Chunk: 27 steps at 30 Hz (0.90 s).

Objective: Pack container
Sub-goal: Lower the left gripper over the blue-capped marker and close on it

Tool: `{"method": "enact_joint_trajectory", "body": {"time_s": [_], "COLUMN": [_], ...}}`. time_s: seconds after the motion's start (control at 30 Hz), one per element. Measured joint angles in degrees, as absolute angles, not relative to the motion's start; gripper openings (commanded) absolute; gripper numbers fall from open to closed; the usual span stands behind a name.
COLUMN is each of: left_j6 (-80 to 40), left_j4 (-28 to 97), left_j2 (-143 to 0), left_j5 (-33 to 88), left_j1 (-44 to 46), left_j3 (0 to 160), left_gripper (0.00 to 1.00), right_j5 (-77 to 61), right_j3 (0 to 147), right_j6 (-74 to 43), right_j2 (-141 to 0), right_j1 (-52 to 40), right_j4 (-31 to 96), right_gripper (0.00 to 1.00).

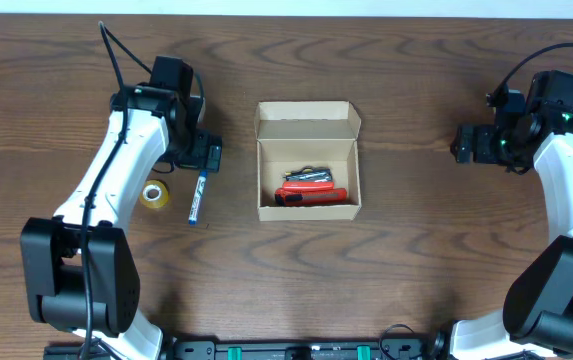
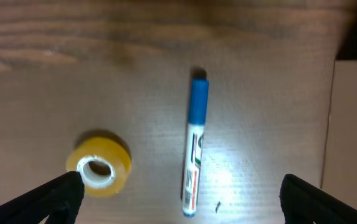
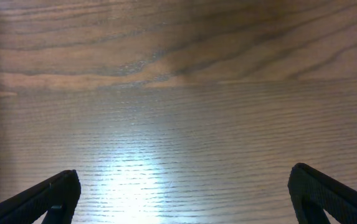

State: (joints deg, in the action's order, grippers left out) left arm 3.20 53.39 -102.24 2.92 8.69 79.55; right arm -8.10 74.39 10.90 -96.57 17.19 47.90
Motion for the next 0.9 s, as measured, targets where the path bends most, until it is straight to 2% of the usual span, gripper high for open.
{"method": "enact_joint_trajectory", "body": {"time_s": [0.53,0.57,0.9], "left_j6": [4.29,4.23,2.63], "left_j4": [44.40,43.90,40.05], "left_j2": [-102.24,-102.24,-102.24], "left_j5": [3.57,3.73,4.32], "left_j1": [8.69,8.69,8.78], "left_j3": [64.97,64.49,61.30], "left_gripper": [1.00,0.96,0.95], "right_j5": [-7.86,-7.86,-7.86], "right_j3": [74.39,74.39,74.39], "right_j6": [10.74,10.72,10.72], "right_j2": [-96.57,-96.57,-96.57], "right_j1": [17.19,17.19,17.19], "right_j4": [47.77,47.79,48.03], "right_gripper": [0.99,0.99,0.99]}}
